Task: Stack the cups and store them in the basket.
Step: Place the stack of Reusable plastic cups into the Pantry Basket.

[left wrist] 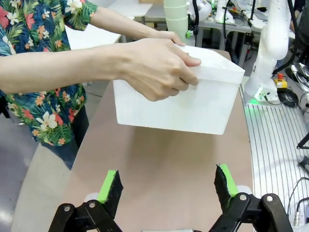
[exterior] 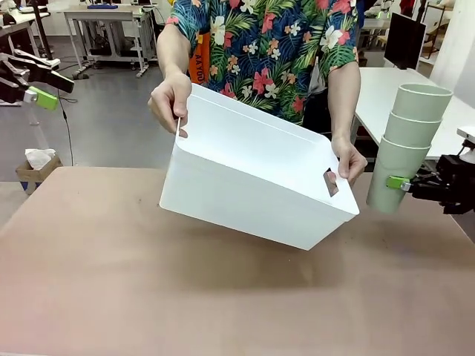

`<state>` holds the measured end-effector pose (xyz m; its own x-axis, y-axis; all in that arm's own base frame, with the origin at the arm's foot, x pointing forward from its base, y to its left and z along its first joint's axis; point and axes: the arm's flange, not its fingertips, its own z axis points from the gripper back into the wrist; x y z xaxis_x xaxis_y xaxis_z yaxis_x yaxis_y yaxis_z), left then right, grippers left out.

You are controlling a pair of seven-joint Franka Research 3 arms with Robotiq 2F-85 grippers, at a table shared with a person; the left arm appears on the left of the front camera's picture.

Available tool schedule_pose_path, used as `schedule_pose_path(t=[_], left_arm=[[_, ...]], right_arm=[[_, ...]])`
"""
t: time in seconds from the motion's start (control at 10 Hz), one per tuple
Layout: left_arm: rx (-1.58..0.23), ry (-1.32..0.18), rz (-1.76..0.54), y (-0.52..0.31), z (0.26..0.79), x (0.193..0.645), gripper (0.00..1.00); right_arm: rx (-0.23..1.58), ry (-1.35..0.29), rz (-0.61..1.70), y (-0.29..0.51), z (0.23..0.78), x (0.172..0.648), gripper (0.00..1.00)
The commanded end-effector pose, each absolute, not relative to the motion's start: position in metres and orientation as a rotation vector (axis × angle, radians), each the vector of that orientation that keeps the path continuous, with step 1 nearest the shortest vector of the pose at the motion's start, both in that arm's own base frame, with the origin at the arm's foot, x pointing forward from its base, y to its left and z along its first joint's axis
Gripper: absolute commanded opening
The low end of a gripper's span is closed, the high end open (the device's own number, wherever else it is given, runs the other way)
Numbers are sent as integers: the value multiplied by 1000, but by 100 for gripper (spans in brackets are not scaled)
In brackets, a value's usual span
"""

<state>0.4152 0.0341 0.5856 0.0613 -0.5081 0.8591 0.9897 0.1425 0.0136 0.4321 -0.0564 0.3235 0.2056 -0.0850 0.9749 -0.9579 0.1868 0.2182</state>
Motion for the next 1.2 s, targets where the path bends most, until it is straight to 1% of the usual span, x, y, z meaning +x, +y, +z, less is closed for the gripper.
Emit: schedule_pose_path(t=[0.0,0.3,0.6,0.8,1.1], left_arm=[[-732,-853,-1289,34,588,416,100],[-732,-853,-1289,34,588,416,100],[-732,-853,-1289,34,588,416,100],[-732,-853,-1289,34,588,416,100],[-732,-853,-1289,34,588,416,100]], right_arm=[[1139,-1166,877,-52,364,430,86],[1071,-1187,881,-44,431,430,86],[996,-1175,897,-11,487,431,86],[949,-1146,924,24,511,434,86],[883,-1097,983,73,527,441,86]])
